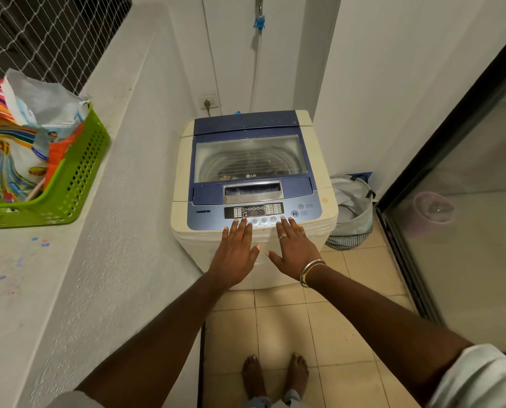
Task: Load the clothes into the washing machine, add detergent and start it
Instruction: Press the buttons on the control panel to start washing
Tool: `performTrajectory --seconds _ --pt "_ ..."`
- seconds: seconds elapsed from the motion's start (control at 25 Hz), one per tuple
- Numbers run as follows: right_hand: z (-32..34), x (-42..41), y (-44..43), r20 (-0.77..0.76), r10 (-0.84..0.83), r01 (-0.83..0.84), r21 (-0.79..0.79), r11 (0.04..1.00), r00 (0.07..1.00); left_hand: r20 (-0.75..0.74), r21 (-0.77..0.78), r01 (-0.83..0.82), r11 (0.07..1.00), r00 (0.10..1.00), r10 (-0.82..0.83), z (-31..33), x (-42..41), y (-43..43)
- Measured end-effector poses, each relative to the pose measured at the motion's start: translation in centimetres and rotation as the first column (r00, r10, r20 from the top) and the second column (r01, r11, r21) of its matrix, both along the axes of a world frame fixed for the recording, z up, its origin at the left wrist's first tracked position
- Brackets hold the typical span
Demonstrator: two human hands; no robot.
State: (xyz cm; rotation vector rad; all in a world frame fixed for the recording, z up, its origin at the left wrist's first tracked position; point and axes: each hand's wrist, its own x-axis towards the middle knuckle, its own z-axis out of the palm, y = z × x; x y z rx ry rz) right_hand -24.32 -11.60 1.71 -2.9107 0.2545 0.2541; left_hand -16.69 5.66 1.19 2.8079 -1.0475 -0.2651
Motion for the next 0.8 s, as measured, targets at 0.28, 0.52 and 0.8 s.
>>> performTrajectory --seconds 0.28,0.52,0.8 --pt "-0.2 0.4 -0.4 0.004 0.005 -0.005 0.001 1.0 1.0 -0.004 -0.001 -0.005 1.0 1.0 0.005 0.1 0.3 -0.6" --pt "0.1 1.8 -2.7 -0.002 -0.014 0.014 0.012 1.0 1.0 0.011 -0.023 0.003 1.0 1.0 -0.003 0.3 1.0 -1.0" --pt "-1.0 3.7 -6.5 -0.122 -0.055 0.057 0.007 0.998 0.991 -0.012 -0.042 -0.009 0.999 1.0 0.008 0.3 1.9 -1.4"
